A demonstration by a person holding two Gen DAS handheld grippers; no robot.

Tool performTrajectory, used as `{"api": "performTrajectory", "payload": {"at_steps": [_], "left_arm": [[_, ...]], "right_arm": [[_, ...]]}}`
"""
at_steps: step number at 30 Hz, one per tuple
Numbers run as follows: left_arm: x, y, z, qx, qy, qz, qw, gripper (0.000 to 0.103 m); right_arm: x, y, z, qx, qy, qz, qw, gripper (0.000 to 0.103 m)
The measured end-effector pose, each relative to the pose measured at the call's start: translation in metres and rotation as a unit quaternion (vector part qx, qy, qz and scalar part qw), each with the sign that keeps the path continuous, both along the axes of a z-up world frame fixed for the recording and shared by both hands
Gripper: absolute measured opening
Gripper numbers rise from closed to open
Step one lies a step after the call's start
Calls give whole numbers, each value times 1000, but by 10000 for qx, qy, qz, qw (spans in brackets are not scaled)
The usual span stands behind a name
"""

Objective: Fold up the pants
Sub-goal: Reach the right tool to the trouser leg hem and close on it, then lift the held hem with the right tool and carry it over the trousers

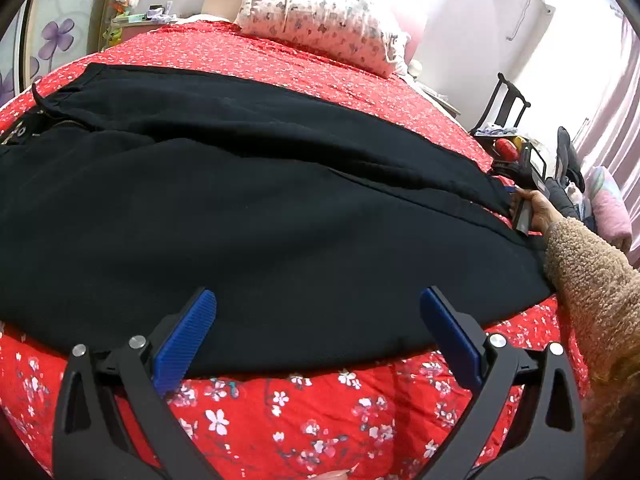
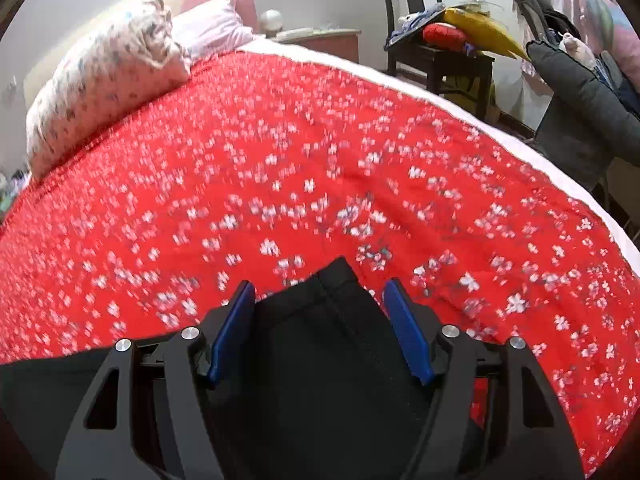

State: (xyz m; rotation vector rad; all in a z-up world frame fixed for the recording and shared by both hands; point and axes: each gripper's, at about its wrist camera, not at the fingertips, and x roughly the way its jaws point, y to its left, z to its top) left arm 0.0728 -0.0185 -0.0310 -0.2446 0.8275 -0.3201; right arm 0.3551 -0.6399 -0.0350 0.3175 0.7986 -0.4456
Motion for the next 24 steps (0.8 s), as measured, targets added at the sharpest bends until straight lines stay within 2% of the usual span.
{"api": "performTrajectory", "payload": {"at_steps": [1,2,3,4,5,8,14,20,24], "left_arm": [[0,-1,0,6,4,2,10000,101],[0,0,1,1,8,4,10000,101],[2,0,1,3,12,2,10000,101],[2,0,1,3,12,3,10000,101],[3,0,2,0,12,4,10000,101],[2,0,2,0,11,3,10000,101],[-1,5,1,-110,-54,6,9999,101],[-8,12,5,-301,-193,96,9993,101],[-19,16,16,-438,-489,200,9976,101]], "right_arm": [[0,0,0,-6,-10,3,10000,56],[-1,0,1,-38,-33,-35,10000,50],[-2,0,1,-48,-53,-59,10000,38],[-3,0,2,-37,-91,-51,9999,22],[-5,0,4,27,-174,26,9998,18],[-12,5,9,11,-332,73,9994,16],[-63,10,48,320,-1206,281,9918,15],[-164,31,93,746,-2095,824,9715,13],[-248,52,88,1114,-2302,941,9622,12]]}}
